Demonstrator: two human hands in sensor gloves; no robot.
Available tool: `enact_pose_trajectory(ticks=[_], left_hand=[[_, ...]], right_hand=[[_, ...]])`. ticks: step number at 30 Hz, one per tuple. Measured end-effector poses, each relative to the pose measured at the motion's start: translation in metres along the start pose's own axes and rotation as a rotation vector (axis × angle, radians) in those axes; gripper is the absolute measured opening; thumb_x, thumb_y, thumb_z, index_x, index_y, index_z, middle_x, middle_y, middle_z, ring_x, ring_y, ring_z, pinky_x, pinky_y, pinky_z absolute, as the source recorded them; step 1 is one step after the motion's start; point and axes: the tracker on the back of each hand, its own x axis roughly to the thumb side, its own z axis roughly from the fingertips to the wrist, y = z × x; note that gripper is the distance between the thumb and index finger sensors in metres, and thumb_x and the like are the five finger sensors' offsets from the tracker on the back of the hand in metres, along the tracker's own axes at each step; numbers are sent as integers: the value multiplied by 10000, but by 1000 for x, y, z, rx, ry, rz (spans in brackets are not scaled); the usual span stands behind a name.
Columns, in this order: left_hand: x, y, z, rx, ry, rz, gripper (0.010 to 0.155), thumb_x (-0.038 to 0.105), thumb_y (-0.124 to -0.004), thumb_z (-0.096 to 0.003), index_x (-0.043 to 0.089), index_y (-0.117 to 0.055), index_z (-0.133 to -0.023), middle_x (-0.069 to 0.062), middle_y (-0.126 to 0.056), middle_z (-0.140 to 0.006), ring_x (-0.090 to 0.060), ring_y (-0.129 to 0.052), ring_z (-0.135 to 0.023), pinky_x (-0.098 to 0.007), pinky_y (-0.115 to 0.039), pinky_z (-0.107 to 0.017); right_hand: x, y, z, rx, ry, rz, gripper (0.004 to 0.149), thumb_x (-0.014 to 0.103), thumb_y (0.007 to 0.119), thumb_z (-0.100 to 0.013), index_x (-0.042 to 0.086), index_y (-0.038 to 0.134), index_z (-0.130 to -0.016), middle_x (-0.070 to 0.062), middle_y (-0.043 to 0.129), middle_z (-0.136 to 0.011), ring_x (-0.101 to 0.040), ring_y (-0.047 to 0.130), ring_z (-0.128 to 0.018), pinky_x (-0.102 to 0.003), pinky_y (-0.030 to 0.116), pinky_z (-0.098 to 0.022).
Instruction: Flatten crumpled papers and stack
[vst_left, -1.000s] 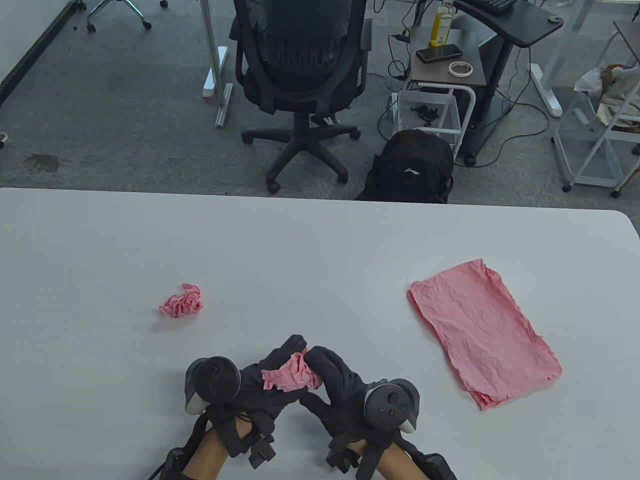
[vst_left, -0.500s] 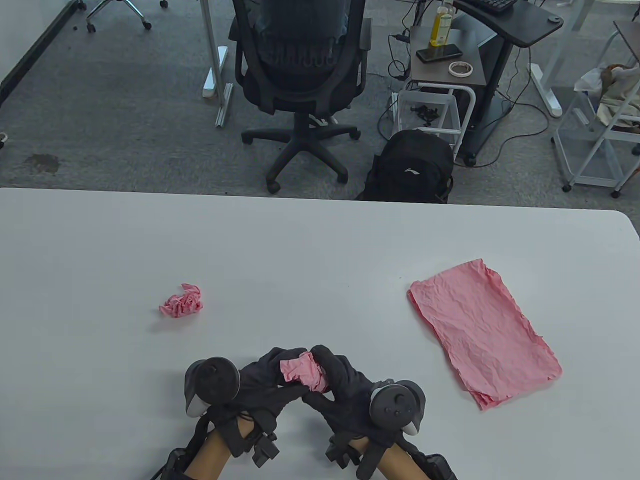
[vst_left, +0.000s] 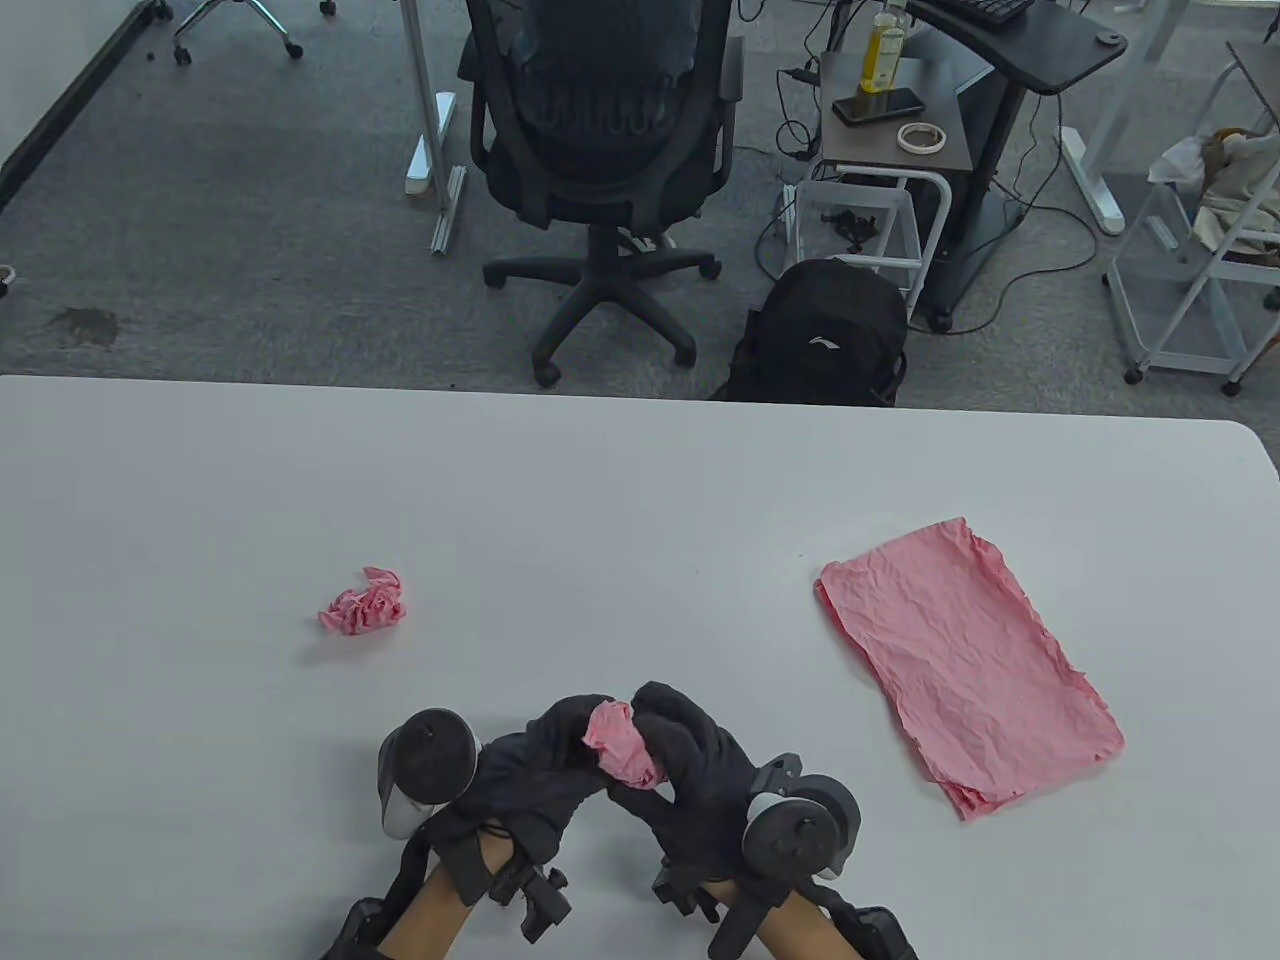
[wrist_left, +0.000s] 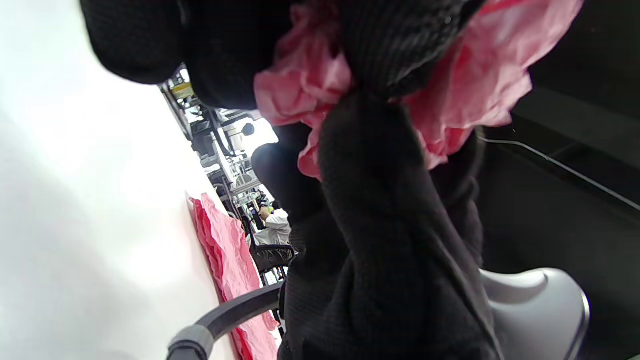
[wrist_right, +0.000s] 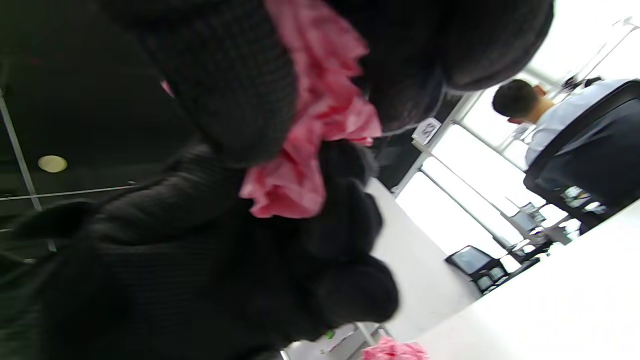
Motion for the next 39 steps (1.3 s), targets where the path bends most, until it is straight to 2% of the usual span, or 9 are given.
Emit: enact_pose_trajectory(ticks=[5,9,14,17,19,21,24,27,39], left_hand=[[-7,4,2,33,52,-21,618,467,-822,-512,185,-611,-1020,-86,-794,-824,-226,-928,-599,-470,-794,-504],[-4,3,1,66,-8,-12,654,545,-775,-509,143,-634,-1005,-56,-830,-754,-173,-943,-532,-442,-817,-469],[1,-3,-1,-29,-115,235,669,425,-822,-519,195,-580,-1099,-95,-739,-889,-291,-869,-715,-529,-722,-589],[8,-8,0,-47,-134,-71,876,474,-839,-503,320,-277,-1157,-131,-424,-1081,-406,-598,-980,-581,-584,-696],[7,-9,0,-64,-116,-209,1054,659,-770,-478,192,-77,-1120,-134,-334,-1133,-413,-554,-1044,-562,-619,-708],[-2,-11,0,-113,-84,-23,1085,706,-725,-492,152,-13,-1095,-175,-245,-1151,-444,-518,-1064,-590,-602,-708],[-14,-8,-1,-23,-17,312,832,532,-796,-507,109,-427,-1122,-228,-549,-1075,-443,-786,-895,-581,-696,-617],[-17,0,0,25,-7,230,679,496,-756,-533,147,-578,-1087,-165,-736,-965,-354,-917,-752,-514,-769,-559],[0,3,0,26,-114,121,655,329,-812,-501,236,-553,-1096,-105,-620,-990,-260,-818,-770,-470,-716,-610]], right_hand=[[1,2,-1,38,-20,92,605,254,866,-464,257,530,-966,-200,665,-959,-434,854,-731,-573,713,-525],[-18,-1,1,9,171,14,680,340,842,-468,150,456,-995,-172,740,-852,-291,941,-517,-490,785,-405],[-33,-15,3,-83,309,-161,619,371,807,-482,145,562,-1003,-182,842,-742,-242,987,-386,-462,827,-314],[-34,-12,2,-68,264,-380,545,368,774,-499,155,627,-979,-161,894,-687,-217,1013,-336,-439,852,-277],[-30,-6,1,-30,256,-501,499,334,775,-501,142,679,-952,-184,910,-669,-258,1025,-325,-466,851,-267],[-27,-1,2,-11,246,-472,481,327,761,-505,123,693,-935,-183,933,-655,-275,1044,-316,-470,860,-254],[-27,3,2,42,214,-411,488,314,775,-499,124,676,-937,-186,915,-692,-315,1032,-365,-496,842,-293],[-26,1,1,26,215,-377,492,273,783,-493,147,663,-953,-191,866,-773,-371,991,-471,-536,802,-368],[-32,-15,2,-111,322,-271,447,256,803,-478,135,713,-899,-175,812,-812,-345,958,-527,-527,785,-403]])
